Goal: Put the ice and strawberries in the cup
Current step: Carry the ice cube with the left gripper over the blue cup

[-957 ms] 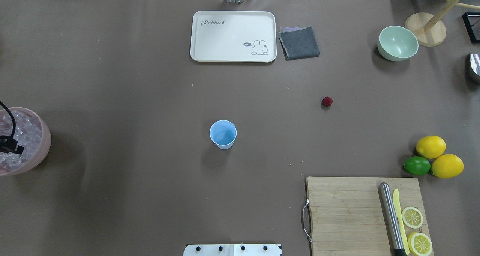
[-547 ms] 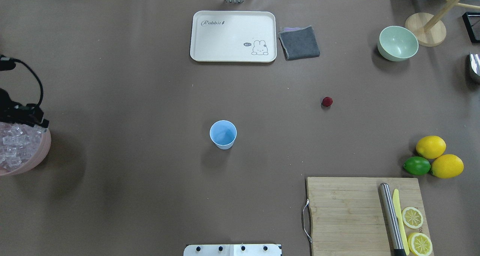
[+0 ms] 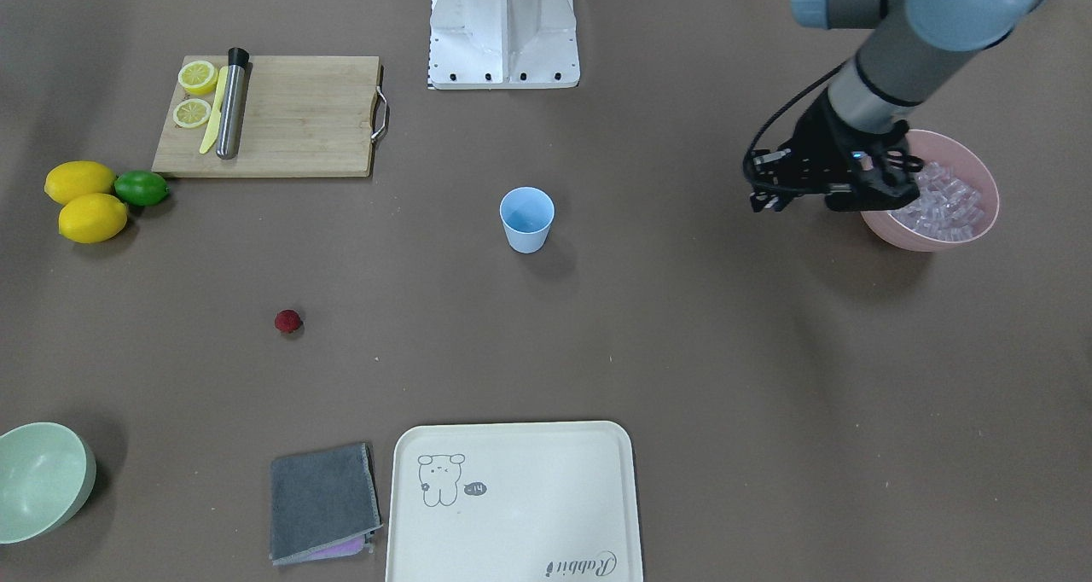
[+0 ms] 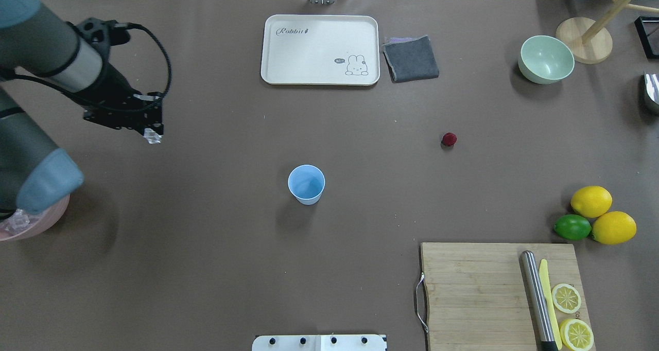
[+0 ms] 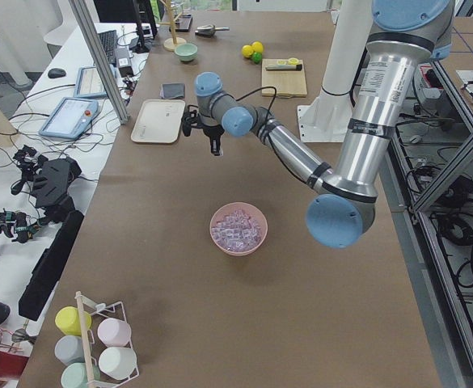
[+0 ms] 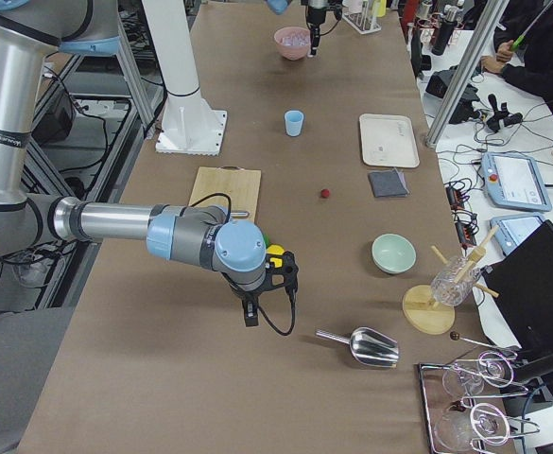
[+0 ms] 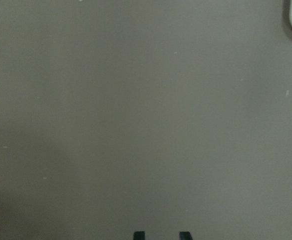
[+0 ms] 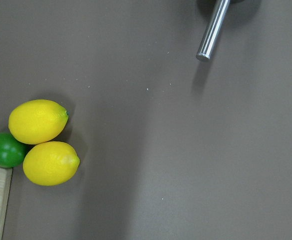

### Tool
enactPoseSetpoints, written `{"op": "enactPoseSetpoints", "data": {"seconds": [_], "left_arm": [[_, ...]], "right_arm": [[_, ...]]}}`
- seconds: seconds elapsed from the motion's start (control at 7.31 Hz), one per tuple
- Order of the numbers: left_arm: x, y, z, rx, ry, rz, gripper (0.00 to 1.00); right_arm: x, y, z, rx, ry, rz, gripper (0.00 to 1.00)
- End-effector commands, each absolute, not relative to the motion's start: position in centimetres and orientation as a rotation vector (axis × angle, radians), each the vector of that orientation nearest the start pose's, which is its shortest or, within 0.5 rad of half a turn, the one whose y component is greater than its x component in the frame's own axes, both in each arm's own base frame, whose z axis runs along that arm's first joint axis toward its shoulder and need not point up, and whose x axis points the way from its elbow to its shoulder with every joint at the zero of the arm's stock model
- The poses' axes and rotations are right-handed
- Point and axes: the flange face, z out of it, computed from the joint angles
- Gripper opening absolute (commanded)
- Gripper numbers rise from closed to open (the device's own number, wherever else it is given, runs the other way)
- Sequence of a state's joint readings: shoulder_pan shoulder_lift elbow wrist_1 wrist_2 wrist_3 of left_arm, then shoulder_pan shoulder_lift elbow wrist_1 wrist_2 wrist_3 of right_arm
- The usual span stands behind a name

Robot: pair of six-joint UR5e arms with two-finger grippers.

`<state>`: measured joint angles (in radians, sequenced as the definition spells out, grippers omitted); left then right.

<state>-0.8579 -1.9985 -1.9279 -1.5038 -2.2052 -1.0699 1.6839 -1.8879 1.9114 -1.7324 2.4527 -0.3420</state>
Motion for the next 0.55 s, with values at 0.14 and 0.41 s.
{"op": "enactPoseSetpoints", "data": {"seconds": [0.14, 0.41], "left_arm": [[44.2, -47.5, 18.4, -0.068, 0.919, -0.167, 0.0], [49.5, -44.8, 15.5, -0.068, 0.913, -0.185, 0.0]], "right_arm": [[9.5, -34.4, 63.2, 0.077, -0.885, -0.158, 1.0], [9.3, -34.5, 63.1, 0.076, -0.887, -0.164, 1.0]]}}
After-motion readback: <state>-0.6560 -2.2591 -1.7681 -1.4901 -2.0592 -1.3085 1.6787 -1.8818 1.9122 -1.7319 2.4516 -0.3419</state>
